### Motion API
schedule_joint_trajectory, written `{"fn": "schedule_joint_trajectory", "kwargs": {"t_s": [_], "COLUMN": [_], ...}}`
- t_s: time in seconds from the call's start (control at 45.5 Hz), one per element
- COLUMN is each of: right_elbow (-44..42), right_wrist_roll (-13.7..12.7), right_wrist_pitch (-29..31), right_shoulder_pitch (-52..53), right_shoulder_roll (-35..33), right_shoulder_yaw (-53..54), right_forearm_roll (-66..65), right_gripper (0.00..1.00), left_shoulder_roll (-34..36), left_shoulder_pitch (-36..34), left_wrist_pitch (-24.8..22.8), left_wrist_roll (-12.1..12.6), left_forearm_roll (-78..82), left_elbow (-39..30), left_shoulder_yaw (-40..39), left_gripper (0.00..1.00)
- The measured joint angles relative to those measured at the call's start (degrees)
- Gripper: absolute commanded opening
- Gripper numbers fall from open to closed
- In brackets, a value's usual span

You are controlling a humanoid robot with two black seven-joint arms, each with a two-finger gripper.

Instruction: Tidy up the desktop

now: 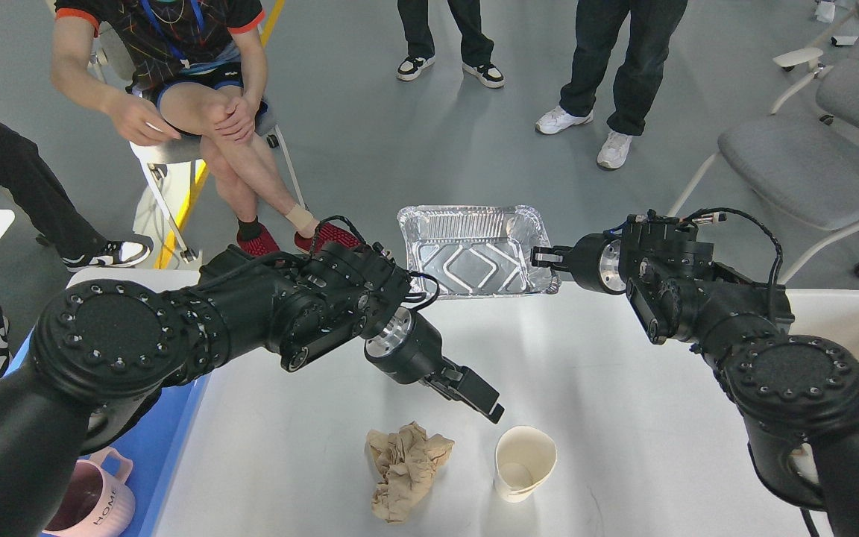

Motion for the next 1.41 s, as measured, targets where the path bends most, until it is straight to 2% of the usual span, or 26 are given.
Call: {"fn": "schedule_joint_trajectory", "kwargs": {"t_s": [0.22, 0.637, 0.856, 1.01, 1.098, 1.339, 1.405], "right_elbow": [0.01, 0.0, -0.03, -0.03, -0.03, -0.03, -0.03], "right_wrist_roll": [0.0, 0.17, 0.17, 0.24, 0.25, 0.26, 0.31], "right_wrist_pitch": [0.0, 0.0, 0.0, 0.0, 0.0, 0.0, 0.0], "right_shoulder_pitch": [0.06, 0.37, 0.45, 0.45, 0.44, 0.4, 0.4], "right_shoulder_roll": [-0.15, -0.1, -0.14, -0.14, -0.14, -0.13, -0.2], "right_shoulder_yaw": [0.0, -0.06, -0.07, -0.03, -0.04, -0.06, -0.06], "right_forearm_roll": [0.63, 1.26, 1.32, 1.32, 1.32, 1.32, 1.32], "right_gripper": [0.0, 0.0, 0.0, 0.0, 0.0, 0.0, 0.0], "left_shoulder_roll": [-1.2, -1.68, -1.62, -1.57, -1.56, -1.56, -1.56], "left_shoulder_pitch": [0.7, 5.24, 6.25, 6.5, 6.51, 6.54, 6.55], "left_wrist_pitch": [-0.33, 3.9, 6.26, 7.4, 7.54, 7.63, 7.63], "left_wrist_roll": [0.05, 0.9, 0.9, 0.78, 0.75, 0.82, 0.84], "left_forearm_roll": [0.23, 0.69, 1.07, 1.26, 1.27, 1.3, 1.3], "left_elbow": [0.53, 1.66, 1.67, 1.67, 1.67, 1.67, 1.67], "left_shoulder_yaw": [0.6, 0.77, 0.82, 0.94, 0.95, 0.96, 0.95], "left_gripper": [0.95, 0.9, 0.7, 0.59, 0.46, 0.37, 0.39]}}
